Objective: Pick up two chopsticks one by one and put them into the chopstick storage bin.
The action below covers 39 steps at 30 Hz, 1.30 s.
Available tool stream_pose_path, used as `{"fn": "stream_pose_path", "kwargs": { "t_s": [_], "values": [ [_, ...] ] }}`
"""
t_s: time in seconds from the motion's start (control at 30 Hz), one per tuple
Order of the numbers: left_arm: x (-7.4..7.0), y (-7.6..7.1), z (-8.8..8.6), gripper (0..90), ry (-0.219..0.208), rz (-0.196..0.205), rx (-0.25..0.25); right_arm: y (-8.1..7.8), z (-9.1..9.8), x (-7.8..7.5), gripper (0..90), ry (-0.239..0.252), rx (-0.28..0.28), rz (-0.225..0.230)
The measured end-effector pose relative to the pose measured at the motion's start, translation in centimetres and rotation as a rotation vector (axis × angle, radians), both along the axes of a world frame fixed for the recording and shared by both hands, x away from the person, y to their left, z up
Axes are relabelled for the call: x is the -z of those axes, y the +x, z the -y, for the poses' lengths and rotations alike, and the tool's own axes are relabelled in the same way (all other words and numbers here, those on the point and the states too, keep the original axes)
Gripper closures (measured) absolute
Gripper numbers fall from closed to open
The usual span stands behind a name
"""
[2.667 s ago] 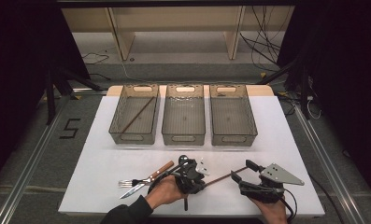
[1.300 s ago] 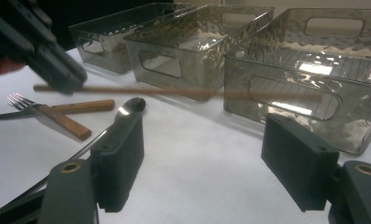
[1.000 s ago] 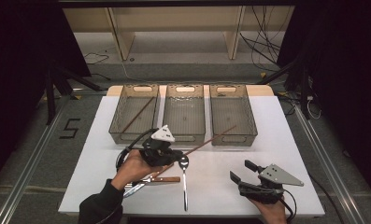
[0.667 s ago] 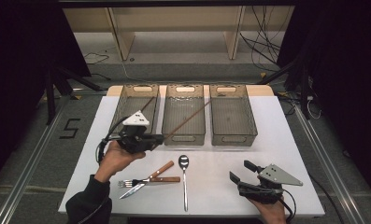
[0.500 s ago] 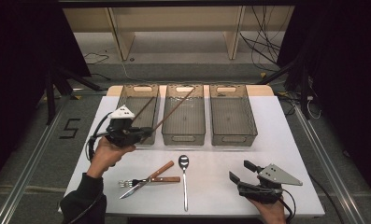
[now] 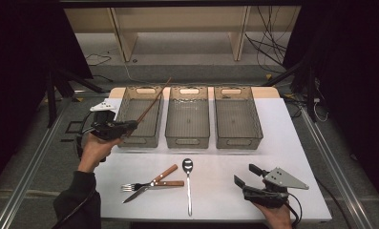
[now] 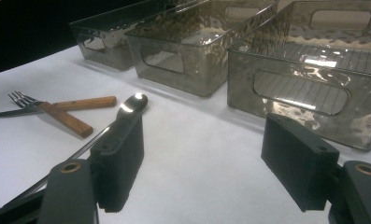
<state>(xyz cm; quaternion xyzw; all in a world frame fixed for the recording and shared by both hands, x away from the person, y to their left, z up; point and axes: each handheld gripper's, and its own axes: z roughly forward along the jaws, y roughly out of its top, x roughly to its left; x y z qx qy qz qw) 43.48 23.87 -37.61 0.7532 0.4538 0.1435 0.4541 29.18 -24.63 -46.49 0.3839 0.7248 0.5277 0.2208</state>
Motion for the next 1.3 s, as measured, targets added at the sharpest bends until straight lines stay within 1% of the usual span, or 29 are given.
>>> {"fn": "stream_pose_path", "kwargs": {
  "t_s": [0.13,0.27,0.47,0.5,0.6,0.7,0.8,0.9,1.03,1.1,1.23,1.27,1.3],
  "values": [
    [0.6,1.4,-1.1,84.3,0.025,-0.019,-0.026,0.0,0.0,0.0,30.2,0.001,0.002,-0.001],
    [1.2,2.6,-2.4,84.3,0.027,-0.038,-0.068,0.0,0.0,0.1,30.2,0.001,0.000,-0.004],
    [2.1,4.1,-3.5,84.2,0.049,-0.057,-0.101,0.0,-0.1,0.0,30.2,0.002,-0.002,-0.002],
    [2.2,4.2,-3.5,84.2,0.057,-0.056,-0.104,0.0,-0.1,0.0,30.2,0.003,-0.002,-0.003],
    [2.1,4.7,-3.4,84.2,0.102,-0.050,-0.109,0.0,0.0,0.0,30.2,0.003,-0.002,-0.004],
    [2.3,5.3,-3.4,84.2,0.137,-0.061,-0.119,0.0,-0.1,0.0,30.2,0.002,-0.004,-0.003],
    [2.7,5.7,-3.3,84.2,0.147,-0.077,-0.123,0.0,-0.1,0.0,30.2,0.004,-0.003,-0.001],
    [3.0,5.9,-3.1,84.2,0.164,-0.082,-0.118,0.0,0.0,0.0,30.2,0.004,-0.003,-0.002],
    [3.4,6.2,-2.9,84.2,0.180,-0.096,-0.129,0.0,0.0,0.0,30.2,0.005,-0.004,-0.001],
    [3.5,6.3,-2.8,84.1,0.198,-0.102,-0.128,0.0,0.0,0.0,30.2,0.005,-0.004,-0.001],
    [3.8,6.4,-2.6,83.7,0.207,-0.114,-0.137,0.0,0.0,0.0,30.2,0.005,-0.004,-0.001],
    [3.8,6.4,-2.6,83.0,0.210,-0.111,-0.149,0.0,-0.1,0.0,30.2,0.006,-0.004,0.000],
    [3.7,6.3,-2.6,81.3,0.201,-0.104,-0.155,0.0,-0.1,0.0,30.2,0.005,-0.004,0.001]
  ]
}}
